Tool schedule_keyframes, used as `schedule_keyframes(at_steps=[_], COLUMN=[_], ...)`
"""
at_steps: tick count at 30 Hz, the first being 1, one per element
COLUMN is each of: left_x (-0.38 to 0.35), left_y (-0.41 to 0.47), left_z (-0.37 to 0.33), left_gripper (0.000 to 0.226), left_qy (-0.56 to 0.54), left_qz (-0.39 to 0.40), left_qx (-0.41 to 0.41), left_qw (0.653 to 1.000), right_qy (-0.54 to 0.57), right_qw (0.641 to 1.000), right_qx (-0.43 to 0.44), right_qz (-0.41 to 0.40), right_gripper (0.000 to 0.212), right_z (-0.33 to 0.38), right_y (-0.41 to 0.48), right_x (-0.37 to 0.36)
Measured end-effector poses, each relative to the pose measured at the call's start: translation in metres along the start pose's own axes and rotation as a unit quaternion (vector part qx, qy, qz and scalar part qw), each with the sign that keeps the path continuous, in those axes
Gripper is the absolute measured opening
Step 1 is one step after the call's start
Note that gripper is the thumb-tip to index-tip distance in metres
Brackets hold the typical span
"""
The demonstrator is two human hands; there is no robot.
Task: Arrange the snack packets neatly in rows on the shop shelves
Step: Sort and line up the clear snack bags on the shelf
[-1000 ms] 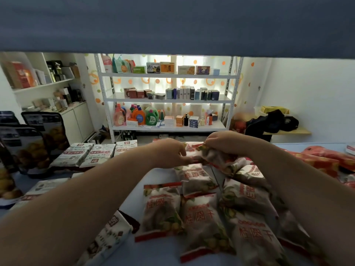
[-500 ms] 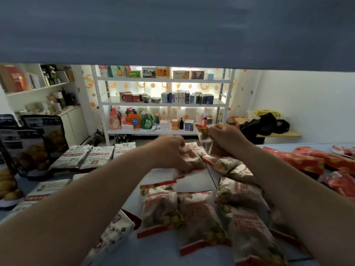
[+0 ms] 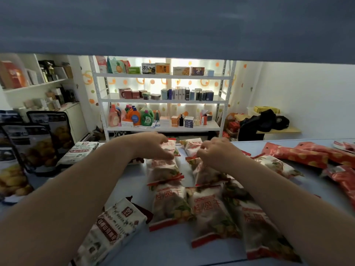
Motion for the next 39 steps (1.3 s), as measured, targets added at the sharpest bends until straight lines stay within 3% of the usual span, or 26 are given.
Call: schedule_keyframes(at_steps=[1, 3, 6, 12, 15, 18, 20, 23, 32, 35, 39], left_x=[0.002, -0.011, -0.051, -0.065, -0.066, -0.061, -0.059, -0.066, -0.063, -0.035, -0.003], left_y=[0.002, 0.006, 0.011, 0.023, 0.024, 0.021, 0.019, 0.014, -0.001, -0.027, -0.093], left_z=[-0.004, -0.012, -0.017, -0.016, -0.017, -0.017, -0.017, -0.019, -0.037, -0.036, -0.009], left_gripper=[0.068, 0.058, 0.064, 0.069, 0.069, 0.067, 0.065, 0.061, 0.058, 0.050, 0.040], left_qy=[-0.005, -0.017, 0.030, 0.061, 0.067, 0.066, 0.044, 0.044, 0.064, -0.003, 0.018], left_qz=[-0.040, -0.063, 0.007, 0.031, 0.035, 0.025, 0.019, 0.029, 0.031, -0.014, -0.077], left_qx=[-0.007, -0.012, 0.002, 0.008, 0.013, 0.002, -0.007, -0.017, -0.036, -0.056, -0.106], left_qw=[0.999, 0.998, 1.000, 0.998, 0.997, 0.997, 0.999, 0.998, 0.997, 0.998, 0.991], right_qy=[-0.027, 0.022, 0.084, 0.104, 0.130, 0.169, 0.129, 0.049, 0.029, 0.021, 0.060], right_qw=[0.999, 0.998, 0.985, 0.973, 0.969, 0.973, 0.982, 0.980, 0.974, 0.986, 0.997], right_qx=[0.040, 0.058, 0.023, -0.042, -0.036, -0.026, -0.021, -0.026, -0.055, -0.052, 0.056], right_qz=[-0.023, 0.019, 0.147, 0.200, 0.208, 0.153, 0.136, 0.192, 0.217, 0.156, -0.014], right_gripper=[0.040, 0.054, 0.065, 0.070, 0.068, 0.074, 0.071, 0.067, 0.076, 0.073, 0.050], right_z=[0.006, 0.015, 0.023, 0.004, 0.006, 0.011, 0.012, 0.017, 0.021, 0.033, 0.101], right_y=[0.001, 0.001, 0.005, 0.004, -0.002, -0.007, -0.011, -0.021, -0.029, -0.034, -0.066], right_x=[0.003, -0.004, -0.032, -0.041, -0.038, -0.020, -0.015, -0.028, -0.040, -0.012, 0.036])
Point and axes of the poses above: each hand's wrist, its own y-axis towards the middle knuckle, its own x-axis out of the back of the hand, z = x × y, the point moved 6 cm from there along y, towards the middle knuckle
